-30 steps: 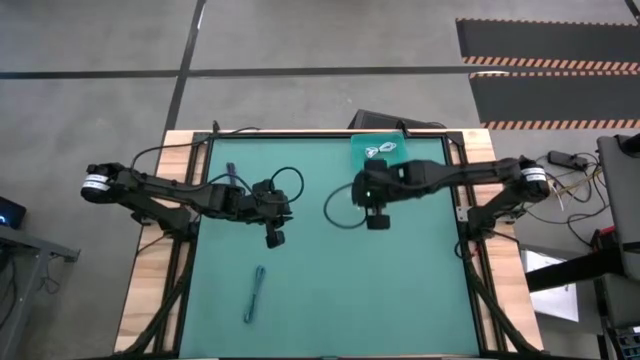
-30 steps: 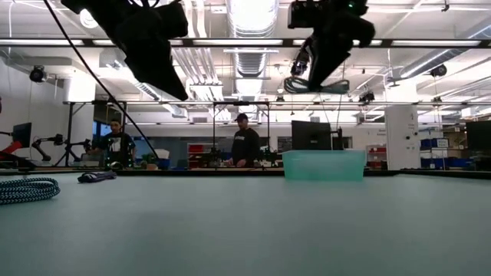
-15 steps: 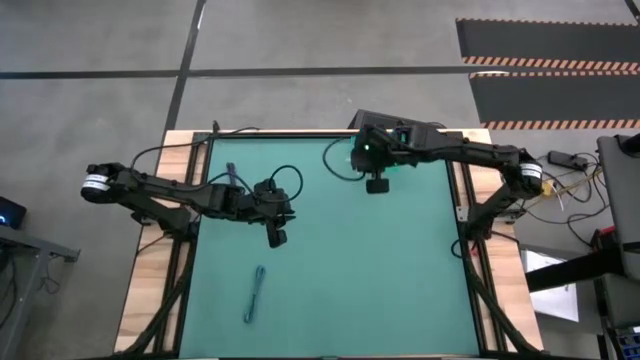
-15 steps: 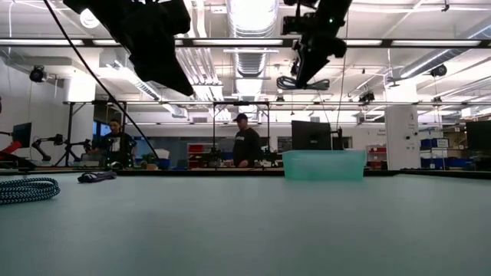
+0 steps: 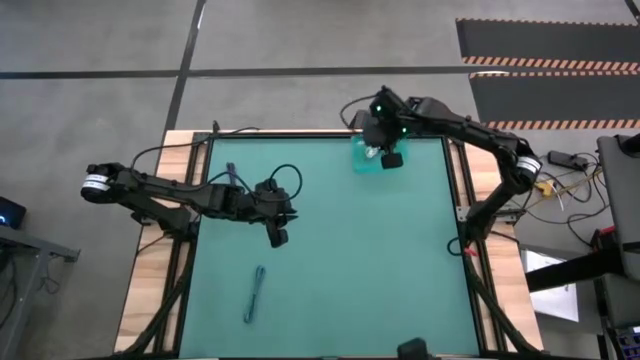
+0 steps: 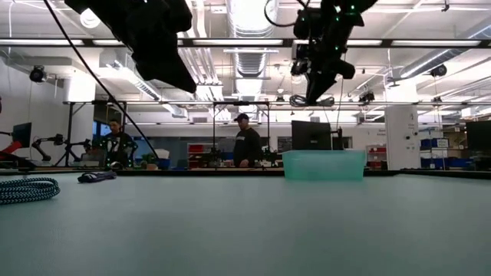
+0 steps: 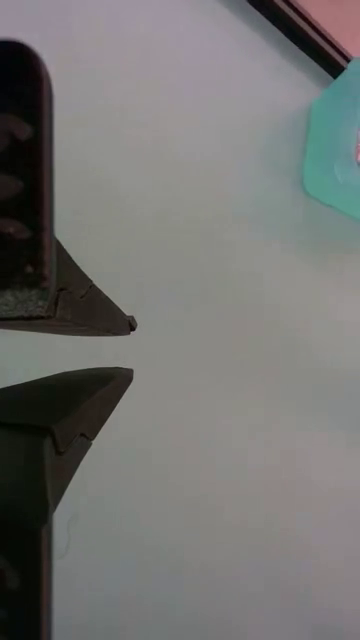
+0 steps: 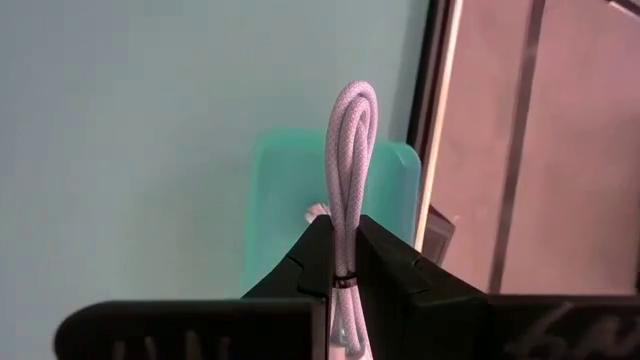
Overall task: Pick and place USB-C Cables
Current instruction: Put the white charger cable into the blue bin, then put the purple charger cable into the blue bin
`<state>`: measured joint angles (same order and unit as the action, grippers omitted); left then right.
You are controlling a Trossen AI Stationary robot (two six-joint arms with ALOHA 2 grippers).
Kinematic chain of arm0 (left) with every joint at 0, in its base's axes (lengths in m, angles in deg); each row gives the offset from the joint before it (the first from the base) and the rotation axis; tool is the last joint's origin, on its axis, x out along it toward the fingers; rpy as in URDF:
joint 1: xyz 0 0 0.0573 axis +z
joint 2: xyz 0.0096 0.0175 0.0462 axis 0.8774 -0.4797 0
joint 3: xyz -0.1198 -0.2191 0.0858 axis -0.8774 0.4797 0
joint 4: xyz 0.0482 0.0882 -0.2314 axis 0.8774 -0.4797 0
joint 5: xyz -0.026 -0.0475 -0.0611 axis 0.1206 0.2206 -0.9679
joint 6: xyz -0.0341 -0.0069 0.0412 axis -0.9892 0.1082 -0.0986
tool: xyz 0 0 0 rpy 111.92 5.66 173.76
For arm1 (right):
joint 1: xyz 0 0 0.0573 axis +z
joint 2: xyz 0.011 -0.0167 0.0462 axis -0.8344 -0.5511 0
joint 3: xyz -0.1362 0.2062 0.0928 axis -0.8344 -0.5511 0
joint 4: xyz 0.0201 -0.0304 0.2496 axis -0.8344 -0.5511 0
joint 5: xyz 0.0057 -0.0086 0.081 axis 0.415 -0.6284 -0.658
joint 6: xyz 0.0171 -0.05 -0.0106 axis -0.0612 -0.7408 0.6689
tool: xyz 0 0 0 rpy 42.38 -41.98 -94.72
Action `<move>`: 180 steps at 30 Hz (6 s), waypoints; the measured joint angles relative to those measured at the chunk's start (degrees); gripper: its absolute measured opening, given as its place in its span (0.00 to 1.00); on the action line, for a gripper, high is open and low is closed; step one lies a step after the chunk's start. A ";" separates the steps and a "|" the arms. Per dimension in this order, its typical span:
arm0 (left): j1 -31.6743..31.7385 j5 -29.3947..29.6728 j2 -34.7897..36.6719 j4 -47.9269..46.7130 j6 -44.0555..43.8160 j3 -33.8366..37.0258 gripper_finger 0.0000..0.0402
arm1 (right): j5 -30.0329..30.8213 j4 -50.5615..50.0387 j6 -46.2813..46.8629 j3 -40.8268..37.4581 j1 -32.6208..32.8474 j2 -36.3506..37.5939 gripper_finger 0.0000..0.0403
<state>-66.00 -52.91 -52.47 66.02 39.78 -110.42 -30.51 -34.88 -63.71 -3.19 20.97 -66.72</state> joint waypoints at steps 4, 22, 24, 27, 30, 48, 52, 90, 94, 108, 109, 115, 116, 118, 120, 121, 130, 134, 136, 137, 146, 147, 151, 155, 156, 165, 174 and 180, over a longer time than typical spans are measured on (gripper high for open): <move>0.00 0.00 0.00 0.98 -1.22 0.00 0.11 | -2.80 1.13 -0.11 -0.06 -3.70 -1.77 0.05; -0.71 0.02 0.00 1.05 -4.35 0.00 0.11 | -5.44 6.79 -5.88 -0.08 -11.05 -12.64 0.05; -0.72 0.07 0.00 1.08 -4.38 0.00 0.11 | -5.87 7.07 -6.17 -0.08 -11.69 -13.38 0.05; -0.72 0.27 0.00 1.12 -4.46 0.00 0.11 | -5.93 7.78 -6.32 -0.08 -12.49 -14.51 0.05; -0.72 0.44 0.00 1.19 -4.49 0.00 0.11 | -6.32 7.99 -6.46 -0.08 -12.95 -15.46 0.05; -0.74 1.36 0.00 2.21 -4.47 0.00 0.11 | -7.84 8.43 -6.54 -0.30 -13.21 -19.83 0.05; -0.74 1.36 0.00 2.21 -4.47 0.00 0.11 | -7.82 8.88 -6.21 -0.30 -13.21 -19.83 0.05; -0.72 1.33 0.00 2.21 -4.41 0.00 0.11 | -7.34 12.58 -2.37 -2.48 -13.21 -19.77 0.15; -0.72 1.31 0.00 2.19 -4.43 0.00 0.11 | -7.34 12.58 -1.52 -2.48 -13.21 -19.74 0.19; -0.62 6.86 0.00 1.76 -7.16 0.00 0.11 | -7.38 7.04 8.76 -2.29 -12.19 -13.75 0.21; -0.59 7.55 -0.01 1.65 -7.33 0.00 0.11 | -7.41 6.24 9.39 -2.27 -11.92 -12.80 0.21; -0.48 10.65 -0.02 -0.10 -8.79 0.00 0.11 | -9.41 3.64 18.96 -2.23 -9.61 -7.08 0.16; -0.39 11.23 -0.02 -0.77 -9.24 0.02 0.11 | -10.99 3.60 20.22 -2.36 -9.10 -6.29 0.16; -0.04 12.41 -0.02 -2.09 -10.62 0.02 0.11 | -14.95 3.50 21.83 -2.94 -8.00 -4.75 0.15; 0.49 13.21 -0.02 -3.62 -12.12 0.02 0.11 | -18.13 3.98 22.77 -3.76 -6.55 -3.34 0.14; 0.81 13.40 -0.02 -4.49 -12.96 0.02 0.11 | -19.02 4.63 23.61 -4.45 -5.70 -2.63 0.14; 4.51 13.63 -0.02 -9.08 -14.93 0.02 0.11 | -19.36 21.69 30.37 -16.47 4.85 3.00 0.11; 6.40 15.42 -0.02 -10.32 -14.92 0.02 0.11 | -19.34 32.21 33.06 -23.13 9.43 4.45 0.11; 7.37 16.44 -0.02 -11.53 -14.99 0.02 0.11 | -19.34 38.05 34.38 -26.41 11.36 4.81 0.11; 7.85 16.58 -0.02 -11.89 -14.98 0.02 0.11 | -19.34 40.69 34.76 -27.97 12.22 4.85 0.11; 12.24 16.58 -0.02 -13.52 -16.33 1.15 0.11 | -19.32 51.80 34.21 -36.68 17.45 5.36 0.11; 12.67 16.57 -0.02 -13.47 -16.69 1.56 0.11 | -19.31 52.88 34.10 -37.41 17.73 5.72 0.11; 14.60 16.45 -0.02 -13.88 -19.71 4.04 0.11 | -19.28 58.01 33.97 -40.78 18.11 7.72 0.11; 16.51 16.34 -0.02 -17.13 -23.97 6.12 0.11 | -19.19 62.22 33.15 -43.92 18.09 10.94 0.11; 16.96 16.34 -0.02 -17.74 -24.99 6.58 0.11 | -19.21 62.88 32.88 -44.69 18.09 11.83 0.11; 21.91 14.47 -0.02 -20.51 -31.27 8.85 0.11 | -19.23 66.67 30.95 -49.77 18.09 20.00 0.11; 28.10 13.73 -1.85 -27.97 -33.76 9.10 0.11 | -19.26 66.70 29.35 -51.51 18.07 24.63 0.11; 32.50 12.50 -5.83 -27.87 -32.80 9.17 0.11 | -19.26 66.68 28.96 -52.21 18.07 26.17 0.11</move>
<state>-33.50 -40.41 -58.30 38.15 6.99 -101.25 -49.76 31.80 -34.76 -55.39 39.04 -40.55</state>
